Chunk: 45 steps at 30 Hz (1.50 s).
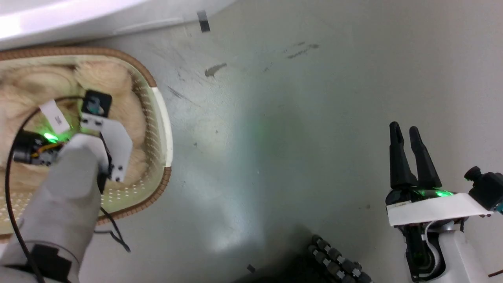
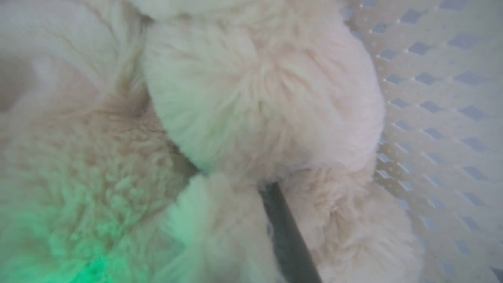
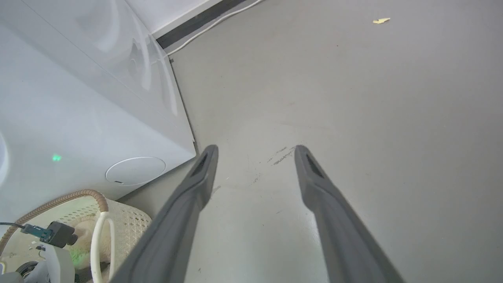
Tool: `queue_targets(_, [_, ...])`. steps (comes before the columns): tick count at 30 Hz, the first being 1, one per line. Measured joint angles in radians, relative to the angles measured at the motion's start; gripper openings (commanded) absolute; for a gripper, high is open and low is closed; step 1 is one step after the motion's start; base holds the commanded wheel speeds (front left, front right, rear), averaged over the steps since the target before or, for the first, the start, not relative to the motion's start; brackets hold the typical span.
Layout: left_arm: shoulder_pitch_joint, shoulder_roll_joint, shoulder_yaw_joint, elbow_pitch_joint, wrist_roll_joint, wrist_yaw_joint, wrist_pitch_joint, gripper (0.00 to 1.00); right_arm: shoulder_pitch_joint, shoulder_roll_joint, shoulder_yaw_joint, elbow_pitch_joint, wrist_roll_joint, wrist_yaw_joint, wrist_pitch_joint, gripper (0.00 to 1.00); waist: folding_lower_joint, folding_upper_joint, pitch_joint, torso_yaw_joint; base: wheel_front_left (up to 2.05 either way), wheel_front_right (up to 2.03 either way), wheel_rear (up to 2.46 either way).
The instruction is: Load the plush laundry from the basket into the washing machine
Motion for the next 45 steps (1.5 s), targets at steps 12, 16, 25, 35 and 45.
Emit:
queue_targets(12, [0.216,-0.09,0.044,-0.013,-0.091,-0.015,-0.302,0.0,0.057,0.0,-0.081,-0.003,-0.106,0.0,0.0,1.0,0.0,0.0,-0.212,0.056,0.0,0.0,0.0])
queue_targets(16, [0.306,-0.119,0.059,-0.035,-0.118,-0.017,-0.372,0.0,0.105,0.0,-0.126,-0.001,-0.118,0.0,0.0,1.0,0.0,0.0,-0.321,0.085,0.0,0.0,0.0])
queue_targets(25, [0.594,-0.128,0.118,-0.442,-0.098,0.032,-0.388,0.0,0.203,0.0,-0.165,-0.013,-0.197,0.0,0.0,1.0,-0.0002,0.0,-0.585,0.175,0.0,0.0,0.0])
queue_targets(35, [0.864,-0.139,0.205,-0.794,-0.03,0.06,-0.388,0.0,0.295,0.0,-0.176,-0.017,-0.237,0.0,0.0,1.0,-0.0002,0.0,-0.765,0.258,0.0,0.0,0.0])
queue_targets(45, [0.927,-0.123,0.292,-1.069,0.061,0.043,-0.388,0.0,0.331,0.0,-0.169,-0.032,-0.237,0.0,0.0,1.0,-0.0002,0.0,-0.845,0.328,0.0,0.0,0.0])
